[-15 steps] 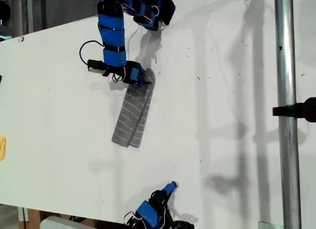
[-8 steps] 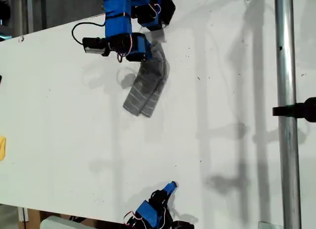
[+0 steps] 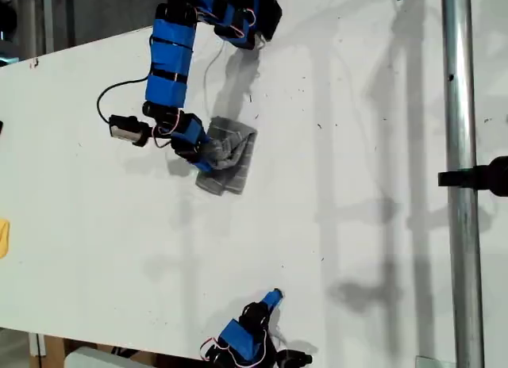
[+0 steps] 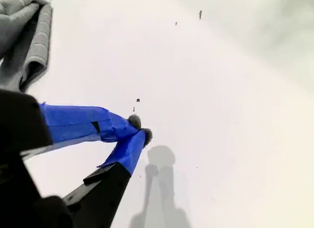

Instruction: Grasp corners of a towel and fold twice.

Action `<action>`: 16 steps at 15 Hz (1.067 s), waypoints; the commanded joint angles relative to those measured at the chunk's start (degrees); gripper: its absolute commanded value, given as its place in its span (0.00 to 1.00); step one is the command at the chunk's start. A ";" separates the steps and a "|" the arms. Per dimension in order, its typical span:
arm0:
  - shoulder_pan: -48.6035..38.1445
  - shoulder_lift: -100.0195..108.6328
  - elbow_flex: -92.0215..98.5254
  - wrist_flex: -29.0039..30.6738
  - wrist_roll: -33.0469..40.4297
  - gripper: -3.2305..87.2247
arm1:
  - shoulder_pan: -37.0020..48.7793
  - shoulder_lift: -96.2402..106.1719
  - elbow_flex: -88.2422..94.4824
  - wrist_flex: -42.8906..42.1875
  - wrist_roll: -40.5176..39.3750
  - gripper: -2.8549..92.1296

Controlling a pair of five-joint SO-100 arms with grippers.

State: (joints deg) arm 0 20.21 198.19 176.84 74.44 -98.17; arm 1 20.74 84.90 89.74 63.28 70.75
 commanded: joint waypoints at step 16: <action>-16.44 0.53 1.85 -0.35 41.84 0.01 | -10.02 103.18 76.03 17.23 11.69 0.08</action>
State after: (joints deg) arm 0 4.48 198.19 178.42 74.00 -61.17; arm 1 12.30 187.91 166.29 80.33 81.21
